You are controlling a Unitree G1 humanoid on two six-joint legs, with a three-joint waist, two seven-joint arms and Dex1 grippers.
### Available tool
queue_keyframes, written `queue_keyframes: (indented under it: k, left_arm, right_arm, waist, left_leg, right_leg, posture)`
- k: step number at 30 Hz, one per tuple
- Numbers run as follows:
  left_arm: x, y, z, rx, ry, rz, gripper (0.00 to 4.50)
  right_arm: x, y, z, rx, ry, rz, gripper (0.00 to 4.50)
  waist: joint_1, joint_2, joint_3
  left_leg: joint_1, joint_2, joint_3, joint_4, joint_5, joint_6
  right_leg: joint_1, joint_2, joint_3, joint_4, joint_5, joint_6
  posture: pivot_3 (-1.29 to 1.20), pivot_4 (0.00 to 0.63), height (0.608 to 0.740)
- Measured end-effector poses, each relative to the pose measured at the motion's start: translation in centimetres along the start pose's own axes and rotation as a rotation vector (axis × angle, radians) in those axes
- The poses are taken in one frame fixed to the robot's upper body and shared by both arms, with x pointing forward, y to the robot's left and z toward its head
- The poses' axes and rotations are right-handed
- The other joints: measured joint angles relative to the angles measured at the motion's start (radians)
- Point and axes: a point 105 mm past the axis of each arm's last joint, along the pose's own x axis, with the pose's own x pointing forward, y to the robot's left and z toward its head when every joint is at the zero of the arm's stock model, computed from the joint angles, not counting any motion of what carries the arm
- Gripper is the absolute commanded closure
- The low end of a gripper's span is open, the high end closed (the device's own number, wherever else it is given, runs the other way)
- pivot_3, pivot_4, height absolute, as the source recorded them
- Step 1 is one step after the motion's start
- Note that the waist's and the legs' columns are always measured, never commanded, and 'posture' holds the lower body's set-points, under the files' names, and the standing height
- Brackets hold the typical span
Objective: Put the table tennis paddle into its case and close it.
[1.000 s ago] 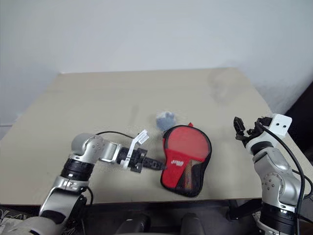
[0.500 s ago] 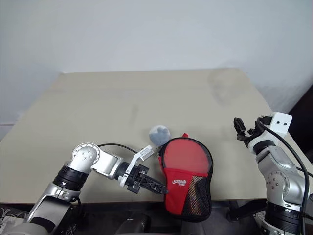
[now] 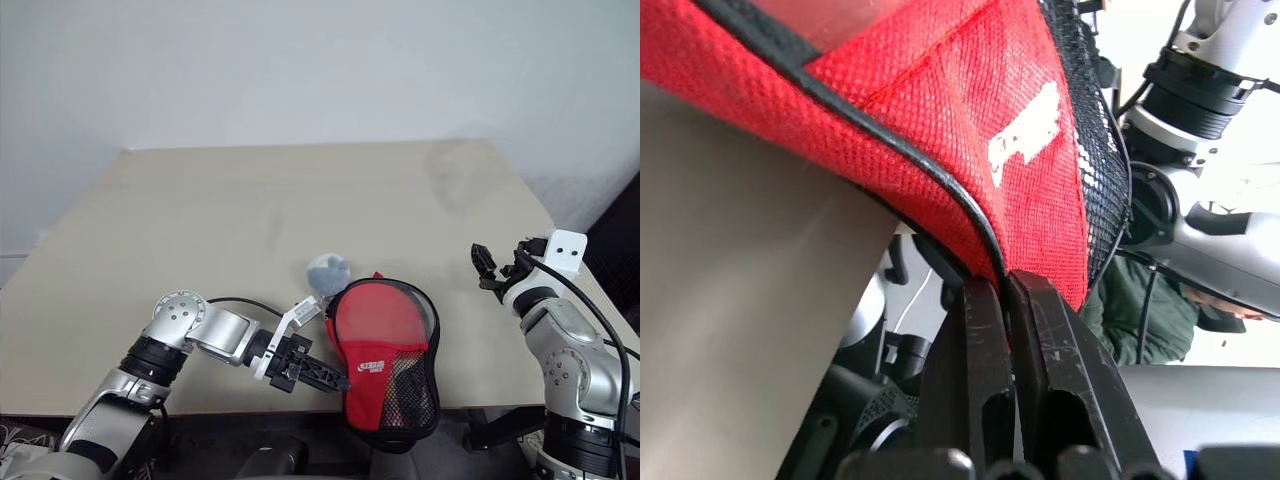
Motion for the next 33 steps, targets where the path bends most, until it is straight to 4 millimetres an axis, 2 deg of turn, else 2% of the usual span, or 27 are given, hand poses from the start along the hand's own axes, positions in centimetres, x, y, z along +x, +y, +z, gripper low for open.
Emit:
queue_keyframes:
  k: [4, 19, 33]
  left_arm:
    - [-0.8, 1.09, -0.32, -0.039, -0.027, 0.054, 4.47]
    - [-0.1, 1.2, 0.13, -0.088, -0.037, 0.061, 4.47]
    - [-0.29, 1.19, 0.51, -0.036, -0.032, 0.111, 4.47]
  right_arm:
    - [0.01, -0.03, 0.06, -0.008, 0.002, -0.001, 0.2]
    - [0.14, 0.17, 0.16, -0.013, 0.002, 0.012, 0.2]
    - [0.18, 0.2, 0.18, -0.012, 0.002, 0.014, 0.2]
  waist:
    - [0.003, 0.0, 0.0]
    - [0.002, 0.0, 0.0]
    - [0.002, 0.0, 0.0]
  left_leg:
    - [0.0, 0.0, 0.0, 0.001, 0.0, 0.0]
    - [-0.001, -0.001, 0.0, 0.002, 0.0, 0.0]
    - [-0.001, -0.001, 0.001, 0.002, 0.0, 0.0]
  right_leg:
    - [0.001, 0.0, 0.0, 0.0, 0.0, 0.0]
    - [0.0, 0.0, 0.0, 0.0, 0.0, 0.0]
    - [0.0, 0.0, 0.001, 0.0, 0.0, 0.0]
  posture:
    - [0.0, 0.0, 0.74]
    - [0.0, 0.0, 0.74]
    - [0.0, 0.0, 0.74]
